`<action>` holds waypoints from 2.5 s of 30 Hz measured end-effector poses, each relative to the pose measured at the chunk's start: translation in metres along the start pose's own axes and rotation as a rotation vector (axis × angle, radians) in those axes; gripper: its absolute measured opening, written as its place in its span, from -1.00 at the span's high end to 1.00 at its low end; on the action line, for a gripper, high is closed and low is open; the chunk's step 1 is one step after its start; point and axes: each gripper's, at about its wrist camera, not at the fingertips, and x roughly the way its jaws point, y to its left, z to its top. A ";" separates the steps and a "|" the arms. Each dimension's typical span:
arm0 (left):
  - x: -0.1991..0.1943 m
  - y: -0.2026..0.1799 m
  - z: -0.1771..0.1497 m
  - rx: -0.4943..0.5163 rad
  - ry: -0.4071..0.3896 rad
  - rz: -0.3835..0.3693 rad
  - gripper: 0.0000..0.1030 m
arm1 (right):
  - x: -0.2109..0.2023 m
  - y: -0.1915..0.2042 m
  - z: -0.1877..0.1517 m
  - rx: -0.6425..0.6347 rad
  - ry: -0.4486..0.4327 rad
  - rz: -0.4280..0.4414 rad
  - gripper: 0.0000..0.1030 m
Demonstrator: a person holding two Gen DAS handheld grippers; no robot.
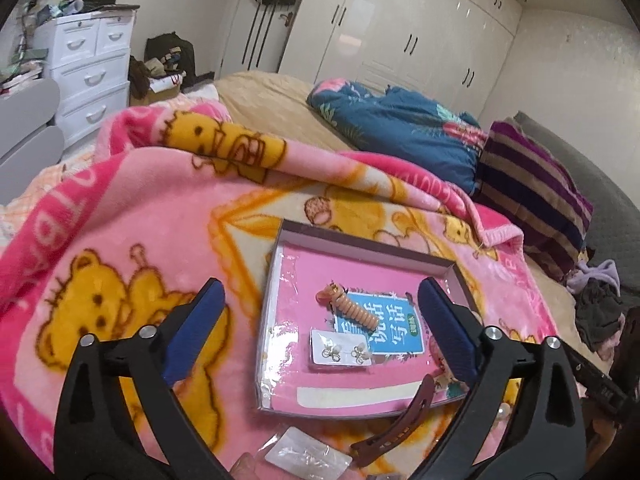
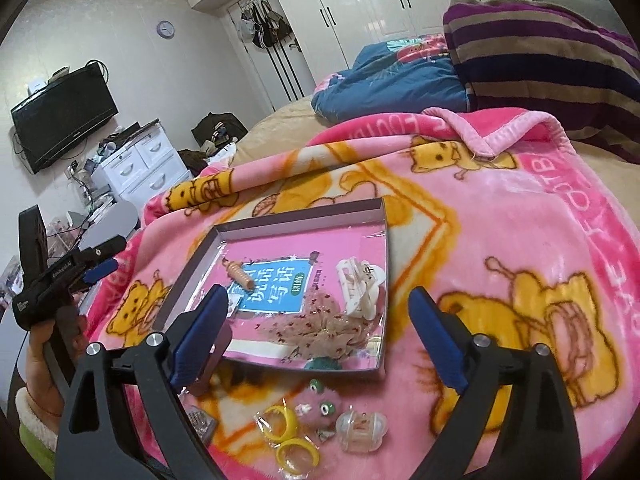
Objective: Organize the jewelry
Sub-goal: 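Grasp the maroon hair clip with the left tool and lift it, then move the left tool to the maroon hair clip while the right approaches the yellow rings bag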
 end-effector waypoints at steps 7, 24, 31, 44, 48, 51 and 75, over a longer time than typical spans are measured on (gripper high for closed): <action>-0.030 -0.003 0.002 -0.010 -0.055 -0.019 -0.82 | -0.019 0.004 -0.005 -0.014 -0.021 0.006 -0.80; -0.057 -0.012 -0.030 0.029 -0.031 -0.012 -0.82 | -0.050 0.012 -0.031 -0.065 -0.009 -0.002 -0.84; -0.054 -0.021 -0.051 0.066 0.016 -0.001 -0.82 | -0.050 0.017 -0.047 -0.089 0.024 0.002 -0.84; -0.038 -0.034 -0.082 0.132 0.104 0.030 -0.82 | -0.043 0.033 -0.077 -0.182 0.101 0.027 -0.84; -0.031 -0.038 -0.089 0.154 0.139 0.041 -0.82 | -0.041 0.038 -0.084 -0.195 0.119 0.040 -0.84; -0.027 -0.040 -0.094 0.162 0.154 0.047 -0.82 | -0.038 0.040 -0.088 -0.207 0.132 0.048 -0.84; 0.017 -0.060 -0.128 0.283 0.292 0.014 -0.82 | 0.011 0.041 -0.122 -0.296 0.267 0.043 -0.70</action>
